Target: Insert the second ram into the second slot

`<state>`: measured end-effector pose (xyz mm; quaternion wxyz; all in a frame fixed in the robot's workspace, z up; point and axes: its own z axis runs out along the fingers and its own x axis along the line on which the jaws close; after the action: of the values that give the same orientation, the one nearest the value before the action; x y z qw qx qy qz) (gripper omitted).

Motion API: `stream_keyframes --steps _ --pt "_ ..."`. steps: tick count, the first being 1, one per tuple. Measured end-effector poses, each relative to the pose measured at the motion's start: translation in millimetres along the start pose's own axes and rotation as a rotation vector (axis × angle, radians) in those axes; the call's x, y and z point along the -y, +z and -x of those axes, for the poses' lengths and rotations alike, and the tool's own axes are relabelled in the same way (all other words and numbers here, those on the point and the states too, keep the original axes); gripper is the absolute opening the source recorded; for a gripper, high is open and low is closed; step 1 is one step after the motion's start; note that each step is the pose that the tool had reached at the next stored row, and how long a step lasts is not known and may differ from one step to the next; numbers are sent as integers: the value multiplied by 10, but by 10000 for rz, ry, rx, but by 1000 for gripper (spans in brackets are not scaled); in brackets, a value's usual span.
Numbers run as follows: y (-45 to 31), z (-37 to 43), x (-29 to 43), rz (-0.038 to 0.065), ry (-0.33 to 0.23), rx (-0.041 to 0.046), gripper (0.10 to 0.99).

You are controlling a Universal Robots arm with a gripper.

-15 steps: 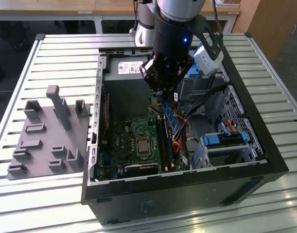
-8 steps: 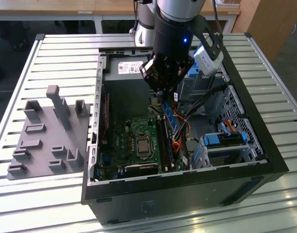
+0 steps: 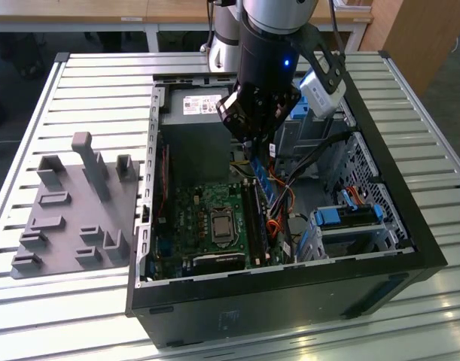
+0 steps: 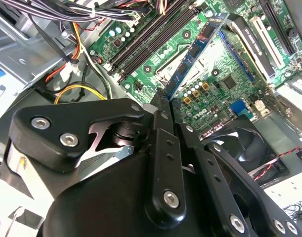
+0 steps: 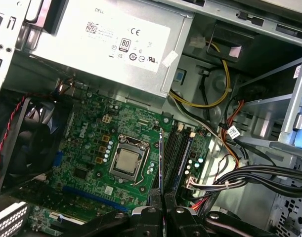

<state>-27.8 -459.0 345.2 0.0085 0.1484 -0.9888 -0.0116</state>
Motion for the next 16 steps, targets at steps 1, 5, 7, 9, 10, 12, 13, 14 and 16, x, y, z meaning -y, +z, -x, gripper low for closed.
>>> stream_keyframes --steps 1,5,7,9,10,12,13,14,16 --pt "0 0 0 0 5 0 137" --pt "2 0 0 1 25 1 137" --pt "3 0 0 1 34 1 137" --pt "4 0 0 1 43 2 137" --pt "5 0 0 1 47 2 137" --pt "7 0 0 1 56 2 137" --pt "8 0 0 1 61 2 137" --pt "9 0 0 1 66 2 137" --pt "11 0 0 1 74 2 137"
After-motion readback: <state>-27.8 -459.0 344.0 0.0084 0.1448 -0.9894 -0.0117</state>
